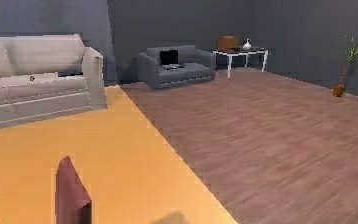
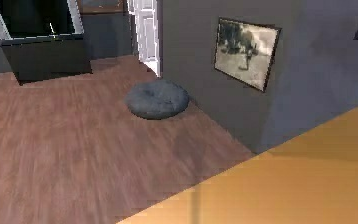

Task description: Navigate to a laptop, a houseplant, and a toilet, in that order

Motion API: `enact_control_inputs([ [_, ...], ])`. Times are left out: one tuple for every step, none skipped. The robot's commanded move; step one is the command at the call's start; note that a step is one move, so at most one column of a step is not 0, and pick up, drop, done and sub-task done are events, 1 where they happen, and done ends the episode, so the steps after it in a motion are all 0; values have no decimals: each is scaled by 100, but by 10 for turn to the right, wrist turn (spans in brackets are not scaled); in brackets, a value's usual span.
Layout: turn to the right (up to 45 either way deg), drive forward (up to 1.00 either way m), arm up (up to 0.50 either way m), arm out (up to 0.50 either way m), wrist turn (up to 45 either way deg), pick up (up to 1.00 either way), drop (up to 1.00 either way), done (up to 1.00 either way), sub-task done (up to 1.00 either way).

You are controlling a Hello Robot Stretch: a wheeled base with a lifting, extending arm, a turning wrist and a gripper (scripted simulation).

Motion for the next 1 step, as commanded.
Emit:
enact_control_inputs([
  [360,0,0,0,0,0,0,0,0],
])
